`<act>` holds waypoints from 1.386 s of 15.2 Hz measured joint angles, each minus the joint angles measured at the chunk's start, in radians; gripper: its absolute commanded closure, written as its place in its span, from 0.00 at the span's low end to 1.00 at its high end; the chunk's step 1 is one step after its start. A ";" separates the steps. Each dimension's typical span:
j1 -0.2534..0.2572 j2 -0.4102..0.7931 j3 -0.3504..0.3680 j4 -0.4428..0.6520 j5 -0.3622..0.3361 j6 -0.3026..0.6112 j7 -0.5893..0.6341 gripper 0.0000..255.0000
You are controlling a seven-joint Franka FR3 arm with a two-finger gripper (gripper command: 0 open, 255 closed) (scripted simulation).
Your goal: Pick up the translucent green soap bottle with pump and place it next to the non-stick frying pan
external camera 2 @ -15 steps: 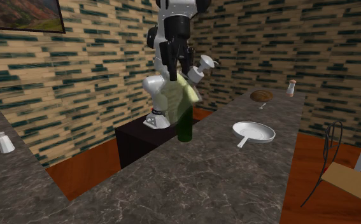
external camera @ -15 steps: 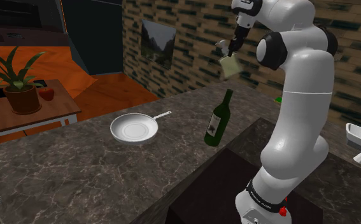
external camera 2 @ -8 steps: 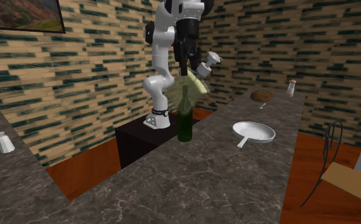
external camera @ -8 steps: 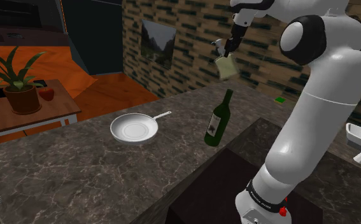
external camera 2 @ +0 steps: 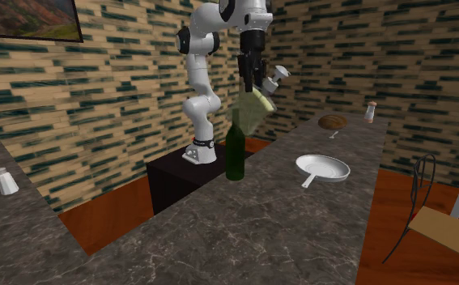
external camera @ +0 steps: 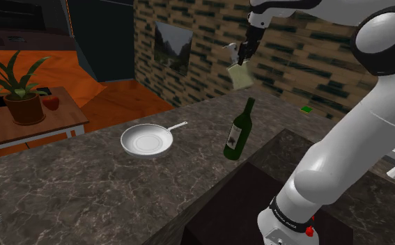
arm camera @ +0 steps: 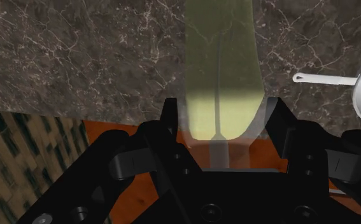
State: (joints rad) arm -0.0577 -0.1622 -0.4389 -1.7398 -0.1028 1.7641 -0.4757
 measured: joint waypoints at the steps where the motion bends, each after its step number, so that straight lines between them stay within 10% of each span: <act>1: 0.009 -0.020 0.018 -0.017 -0.011 -0.003 0.029 1.00; 21: 0.142 -0.316 0.392 -0.305 -0.038 -0.066 0.537 1.00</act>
State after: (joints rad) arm 0.0841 -0.4782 -0.0467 -2.0445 -0.1404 1.6977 0.0616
